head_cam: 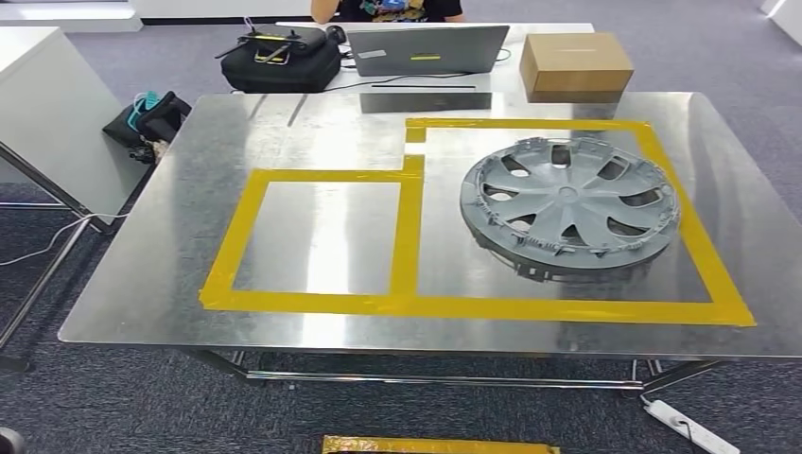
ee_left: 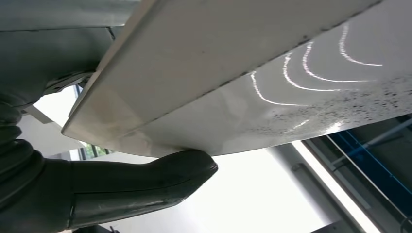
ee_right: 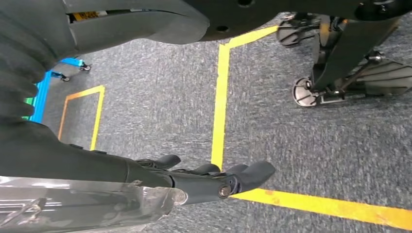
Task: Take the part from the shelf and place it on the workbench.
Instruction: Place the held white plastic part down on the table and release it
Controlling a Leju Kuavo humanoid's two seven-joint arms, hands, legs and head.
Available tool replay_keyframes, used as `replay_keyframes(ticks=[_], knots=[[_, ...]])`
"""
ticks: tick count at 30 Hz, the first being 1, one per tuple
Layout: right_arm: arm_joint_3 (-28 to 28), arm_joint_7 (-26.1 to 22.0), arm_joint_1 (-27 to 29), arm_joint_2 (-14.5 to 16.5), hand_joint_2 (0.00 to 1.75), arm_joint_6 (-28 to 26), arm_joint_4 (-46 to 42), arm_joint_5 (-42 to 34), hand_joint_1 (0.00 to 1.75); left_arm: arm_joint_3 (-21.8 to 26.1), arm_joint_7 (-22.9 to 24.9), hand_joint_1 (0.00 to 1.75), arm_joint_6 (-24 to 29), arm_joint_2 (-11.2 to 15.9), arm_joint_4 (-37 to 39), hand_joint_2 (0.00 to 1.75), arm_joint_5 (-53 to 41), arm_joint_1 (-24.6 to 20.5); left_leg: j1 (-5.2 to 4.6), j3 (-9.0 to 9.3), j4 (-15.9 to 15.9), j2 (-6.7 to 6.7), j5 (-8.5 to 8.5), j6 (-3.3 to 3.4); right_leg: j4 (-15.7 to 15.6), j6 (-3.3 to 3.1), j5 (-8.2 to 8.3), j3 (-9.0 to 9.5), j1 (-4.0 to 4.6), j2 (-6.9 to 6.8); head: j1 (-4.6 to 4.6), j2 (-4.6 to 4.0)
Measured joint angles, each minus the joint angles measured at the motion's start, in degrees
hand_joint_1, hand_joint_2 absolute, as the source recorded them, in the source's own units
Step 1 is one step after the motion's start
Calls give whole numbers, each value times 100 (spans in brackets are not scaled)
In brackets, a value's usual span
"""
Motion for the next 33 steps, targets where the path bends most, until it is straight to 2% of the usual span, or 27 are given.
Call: replay_keyframes(ticks=[2, 3, 4, 5, 7, 8, 9, 12, 14, 16, 19, 21, 26, 33], knots=[[0, 0, 2, 2, 175, 1, 0, 0, 0, 0, 0, 175, 0, 1, 0, 175, 1, -1, 16, 233, -622, 13, 472, -7, 0, 37, -43, 60, -15, 10, -2, 0], [0, 0, 0, 2, 175, 1, 0, 0, 0, 0, 0, 175, 0, 1, 0, 175, 1, -2, 18, 388, -986, 24, 640, -10, 11, 69, -70, 80, -8, 18, -11, 0], [0, 0, -2, 2, 175, 1, 0, 0, 0, -1, 0, 175, 0, 1, 0, 175, 0, -2, 20, 498, -1249, 29, 726, 7, 15, 103, -91, 86, 2, 23, -14, 0], [0, 0, -4, 2, 175, 1, 0, 0, 0, -1, 0, 175, 0, 0, 0, 175, 1, -1, 18, 555, -1397, 30, 740, 33, 12, 139, -106, 71, 14, 26, -16, 0], [0, 1, -4, 2, 175, 1, 0, 1, 0, -1, 22, 175, -30, 1, 0, 175, -11, 2, 8, 578, -1459, 12, 701, 115, -32, 204, -111, 66, 19, 20, -8, 0], [1, 5, -1, 1, 175, 7, 0, 5, 0, -6, 91, 175, -115, 6, 1, 175, -47, 5, 9, 598, -1481, 10, 705, 129, -65, 215, -104, 84, 22, 13, -4, 0], [2, 12, -1, 1, 175, 19, 0, 11, 0, -29, 216, 175, -274, 25, 5, 175, -120, 5, 13, 621, -1502, 7, 711, 135, -96, 186, -100, 117, 26, 4, 11, 0], [10, 51, -6, 2, 175, 72, 0, 38, 0, -254, 640, 175, -868, 107, 100, 175, -448, -16, 8, 653, -1534, 0, 715, 136, -142, 14, -86, 164, 38, -13, 55, 0], [15, 66, -2, 3, 175, 92, 0, 50, 0, -427, 705, 175, -986, 131, 182, 175, -565, -53, -10, 653, -1533, 0, 704, 157, -152, 4, -67, 178, 27, -8, 59, 0], [17, 73, 10, 4, 175, 103, 0, 59, 0, -537, 747, 175, -1022, 148, 243, 175, -655, -92, -26, 652, -1530, 5, 699, 172, -165, 38, -56, 205, 12, -2, 59, 0], [19, 78, 20, 4, 175, 124, 0, 84, 0, -714, 925, 175, -1183, 218, 374, 175, -926, -207, -40, 655, -1524, 6, 690, 190, -199, 199, -62, 206, -9, -8, 57, 0], [27, 68, 6, 4, 175, 141, 0, 105, 0, -909, 1120, 175, -1352, 276, 539, 175, -1126, -400, -41, 662, -1523, 3, 685, 199, -209, 267, -70, 199, -14, -15, 57, 0], [84, 28, -8, 4, 175, 186, 0, 158, 0, -1545, 1651, 175, -1752, 387, 1177, 175, -1355, -1049, -34, 675, -1528, 3, 694, 202, -201, 279, -68, 211, -7, -9, 57, 0], [106, 28, 8, 3, 175, 220, 0, 188, 0, -2057, 2098, 175, -2079, 403, 1835, 175, -1191, -1563, -30, 659, -1561, 9, 736, 193, -195, 283, -40, 215, -5, -1, 54, 0]])
